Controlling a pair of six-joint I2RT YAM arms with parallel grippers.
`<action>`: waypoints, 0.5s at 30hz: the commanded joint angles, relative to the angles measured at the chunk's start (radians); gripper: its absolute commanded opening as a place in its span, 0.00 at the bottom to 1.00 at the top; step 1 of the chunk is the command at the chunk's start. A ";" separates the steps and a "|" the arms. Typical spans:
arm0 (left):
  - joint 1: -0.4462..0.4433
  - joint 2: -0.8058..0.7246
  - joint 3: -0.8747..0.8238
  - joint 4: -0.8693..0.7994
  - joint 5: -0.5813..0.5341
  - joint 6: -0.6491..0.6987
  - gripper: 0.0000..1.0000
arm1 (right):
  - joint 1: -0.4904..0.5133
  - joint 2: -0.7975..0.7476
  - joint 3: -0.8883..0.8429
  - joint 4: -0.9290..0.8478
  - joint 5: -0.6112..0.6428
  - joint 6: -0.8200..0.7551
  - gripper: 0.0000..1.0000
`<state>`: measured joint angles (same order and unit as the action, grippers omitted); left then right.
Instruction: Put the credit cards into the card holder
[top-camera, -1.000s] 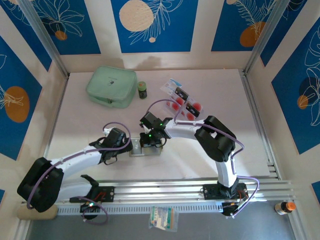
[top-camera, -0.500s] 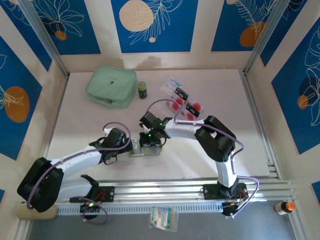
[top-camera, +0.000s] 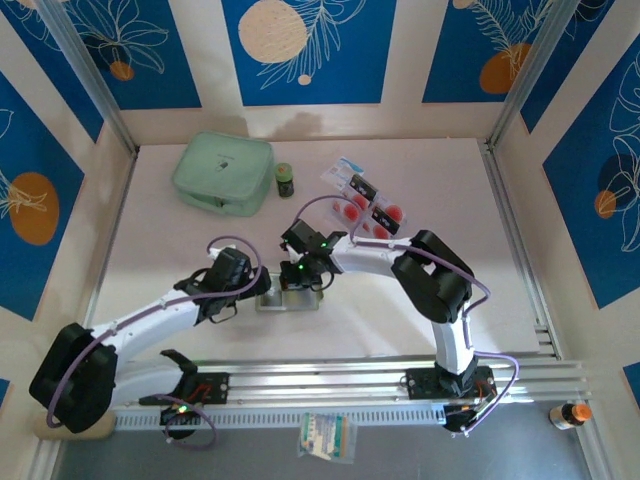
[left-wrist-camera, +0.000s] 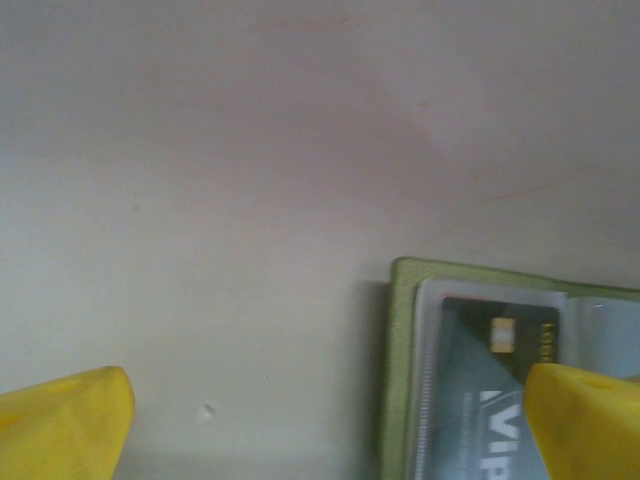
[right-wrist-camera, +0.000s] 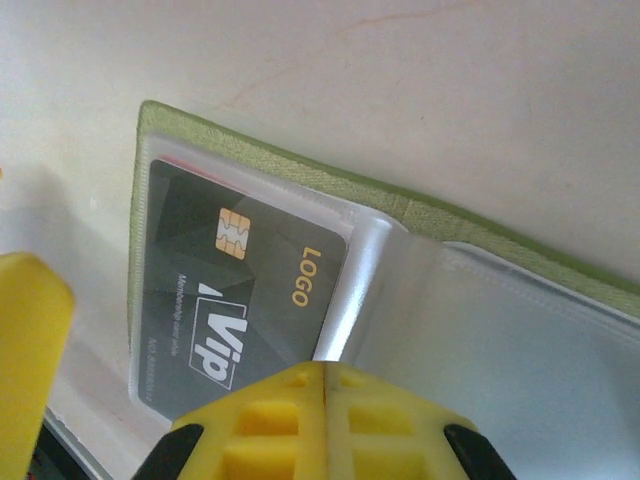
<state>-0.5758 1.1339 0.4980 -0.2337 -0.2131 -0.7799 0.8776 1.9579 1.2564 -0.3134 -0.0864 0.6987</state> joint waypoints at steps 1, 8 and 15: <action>0.008 -0.028 0.044 -0.026 0.030 0.023 1.00 | -0.017 -0.073 -0.013 -0.021 -0.020 -0.022 0.04; 0.003 -0.026 0.107 -0.032 0.083 0.039 1.00 | -0.073 -0.135 -0.084 -0.019 -0.007 -0.038 0.05; -0.046 0.023 0.142 -0.021 0.092 0.042 1.00 | -0.132 -0.173 -0.141 -0.024 -0.022 -0.060 0.05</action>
<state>-0.5995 1.1362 0.6140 -0.2478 -0.1387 -0.7521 0.7609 1.8194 1.1358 -0.3149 -0.0864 0.6647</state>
